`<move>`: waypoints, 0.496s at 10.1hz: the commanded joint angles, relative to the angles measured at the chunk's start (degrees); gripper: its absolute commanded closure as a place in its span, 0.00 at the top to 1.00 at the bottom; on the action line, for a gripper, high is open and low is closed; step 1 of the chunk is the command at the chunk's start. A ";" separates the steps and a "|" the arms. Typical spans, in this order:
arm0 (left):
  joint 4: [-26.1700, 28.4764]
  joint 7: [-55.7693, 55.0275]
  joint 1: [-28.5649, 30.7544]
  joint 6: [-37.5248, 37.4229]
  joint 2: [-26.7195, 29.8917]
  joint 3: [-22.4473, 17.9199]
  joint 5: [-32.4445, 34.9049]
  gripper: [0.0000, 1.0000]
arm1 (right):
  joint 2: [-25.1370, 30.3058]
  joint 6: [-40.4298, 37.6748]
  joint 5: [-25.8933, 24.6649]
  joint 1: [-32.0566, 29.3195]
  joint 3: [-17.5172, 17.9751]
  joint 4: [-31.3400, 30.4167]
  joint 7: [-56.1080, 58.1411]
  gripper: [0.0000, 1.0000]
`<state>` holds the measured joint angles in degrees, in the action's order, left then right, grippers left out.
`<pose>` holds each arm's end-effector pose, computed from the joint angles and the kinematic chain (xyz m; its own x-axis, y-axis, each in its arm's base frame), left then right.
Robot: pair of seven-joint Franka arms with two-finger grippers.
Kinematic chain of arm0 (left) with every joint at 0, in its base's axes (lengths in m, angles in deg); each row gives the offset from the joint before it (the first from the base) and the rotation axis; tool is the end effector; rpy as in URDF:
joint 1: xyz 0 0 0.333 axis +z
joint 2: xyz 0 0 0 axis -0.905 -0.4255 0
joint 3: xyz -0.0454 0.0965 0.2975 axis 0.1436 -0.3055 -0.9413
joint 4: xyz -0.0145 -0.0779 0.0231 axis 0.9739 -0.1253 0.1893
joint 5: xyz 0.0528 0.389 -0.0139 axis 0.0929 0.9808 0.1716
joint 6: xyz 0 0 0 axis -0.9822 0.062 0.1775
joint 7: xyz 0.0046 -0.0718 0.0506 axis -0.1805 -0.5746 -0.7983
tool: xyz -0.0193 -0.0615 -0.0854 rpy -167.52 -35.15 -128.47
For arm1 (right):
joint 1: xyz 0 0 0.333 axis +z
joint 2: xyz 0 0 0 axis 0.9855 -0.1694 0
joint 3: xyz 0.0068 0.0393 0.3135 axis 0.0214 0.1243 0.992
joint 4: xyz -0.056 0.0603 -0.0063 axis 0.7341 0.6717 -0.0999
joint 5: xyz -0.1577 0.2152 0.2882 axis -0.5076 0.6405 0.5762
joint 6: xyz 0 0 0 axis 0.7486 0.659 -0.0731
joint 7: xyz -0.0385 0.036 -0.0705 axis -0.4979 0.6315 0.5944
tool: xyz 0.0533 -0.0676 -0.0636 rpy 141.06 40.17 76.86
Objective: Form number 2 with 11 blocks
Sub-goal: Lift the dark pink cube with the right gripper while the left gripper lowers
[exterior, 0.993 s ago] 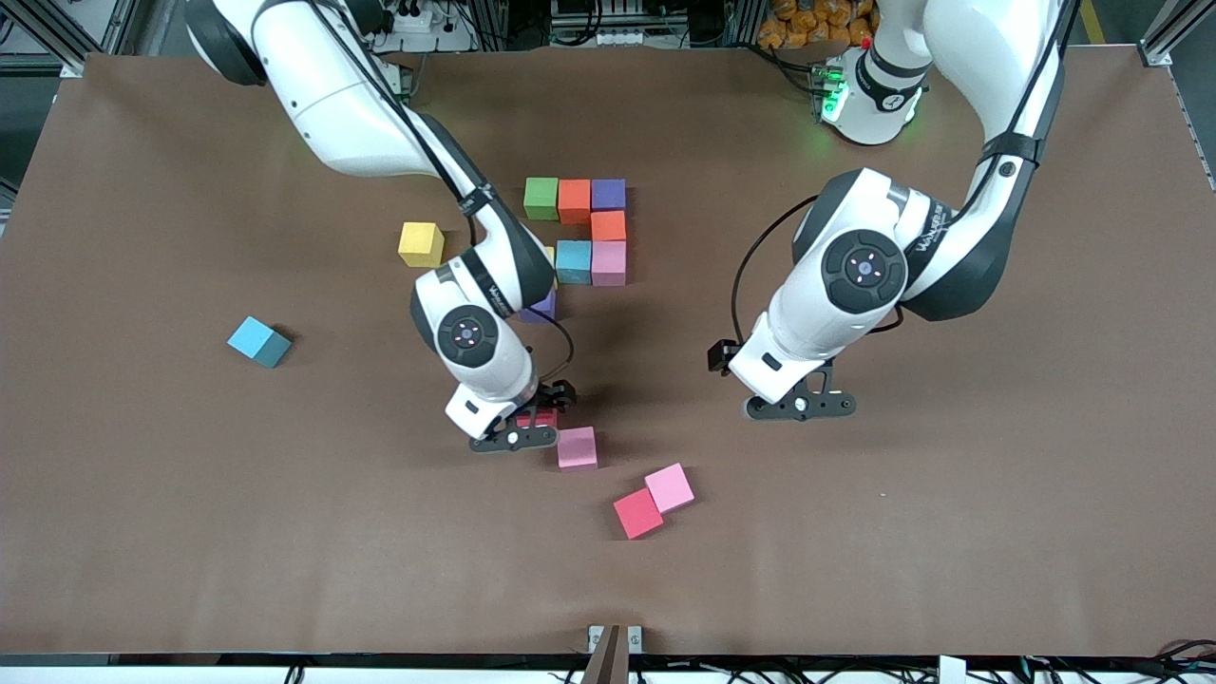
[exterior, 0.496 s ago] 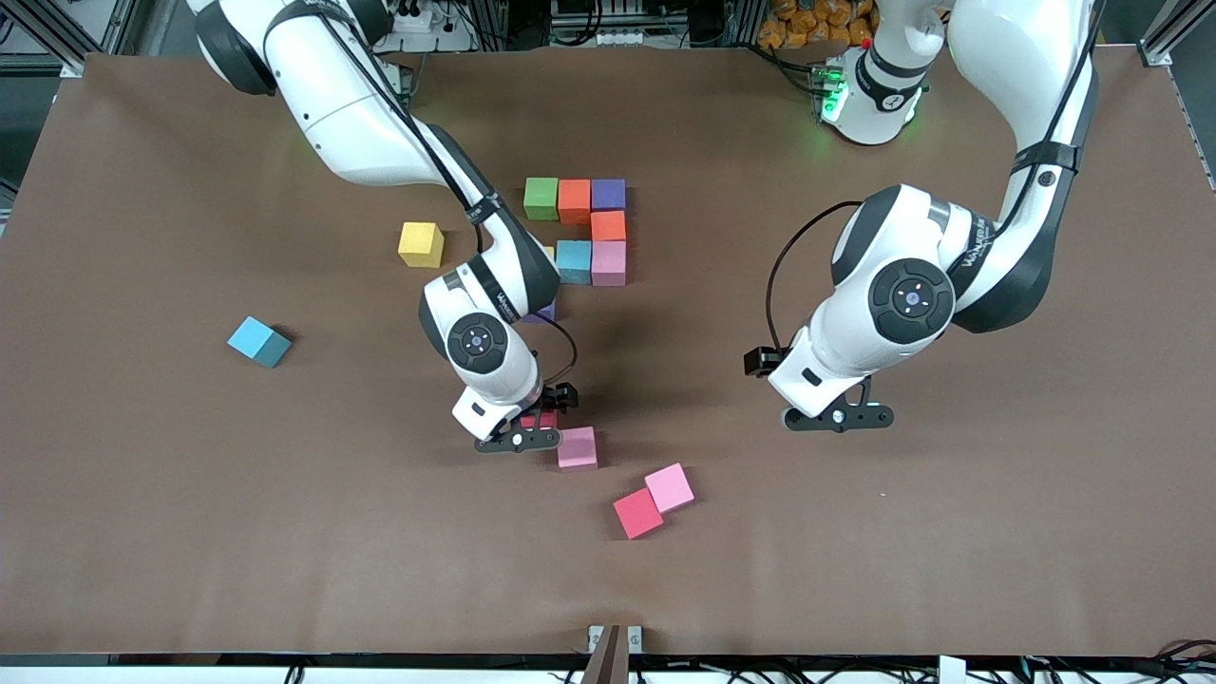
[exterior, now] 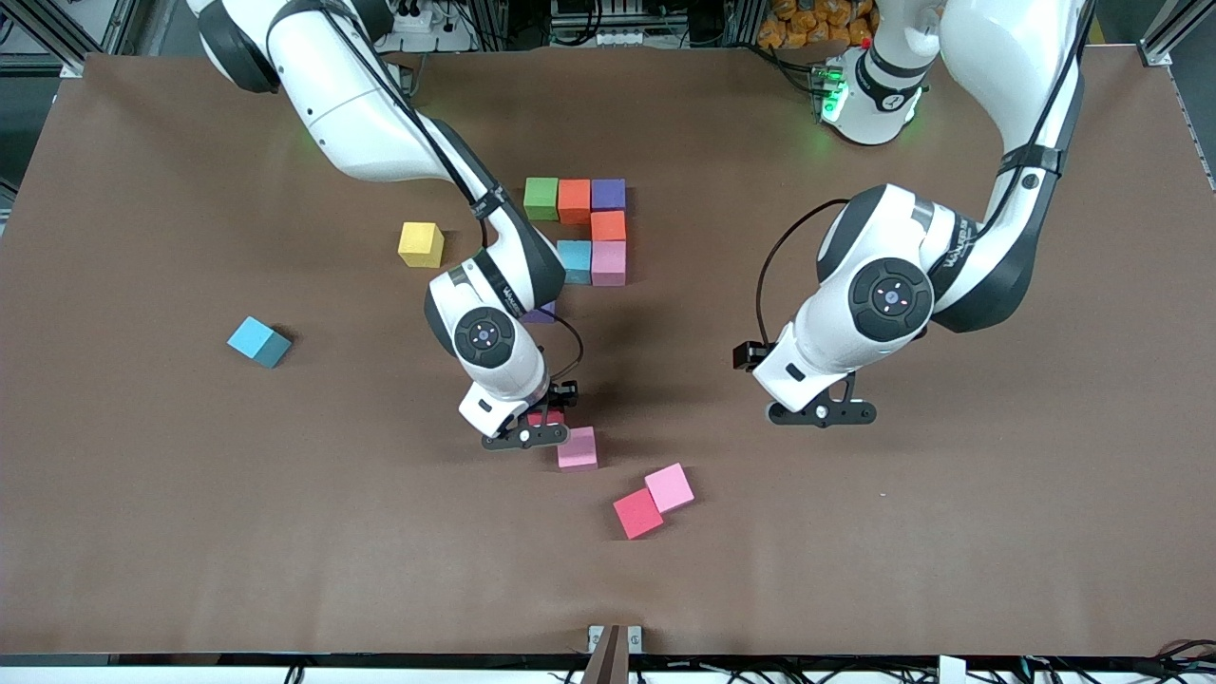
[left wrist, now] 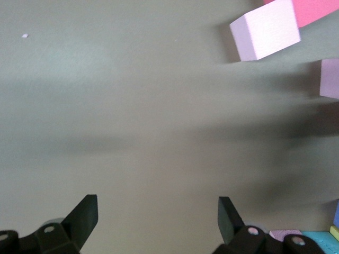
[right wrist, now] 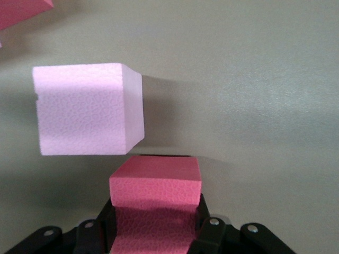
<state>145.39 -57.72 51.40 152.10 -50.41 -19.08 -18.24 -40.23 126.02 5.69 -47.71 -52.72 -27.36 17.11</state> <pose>0.6290 -0.2997 0.3865 0.9929 -0.0758 -0.0919 -0.0717 -0.9963 0.0477 0.6267 0.3988 0.2297 0.9956 0.0925 0.0143 0.0933 -0.9937 -0.0621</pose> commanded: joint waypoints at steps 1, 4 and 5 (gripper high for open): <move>0.01 11.77 -0.20 9.52 -2.44 0.09 -1.19 1.00 | 9.90 0.39 0.24 -0.01 -0.33 -12.06 -0.64 0.00; -0.61 24.88 -0.29 21.14 -7.36 0.09 -1.02 1.00 | 17.31 8.10 0.77 0.25 -0.16 -26.40 -0.90 0.00; -0.61 32.68 -0.20 24.31 -8.85 0.09 -1.01 1.00 | 18.19 9.43 0.86 0.33 -0.16 -28.61 -1.07 0.00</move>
<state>145.66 -33.58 51.16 173.07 -57.35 -19.02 -18.30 -26.78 132.17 5.76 -47.72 -52.87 -48.00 17.05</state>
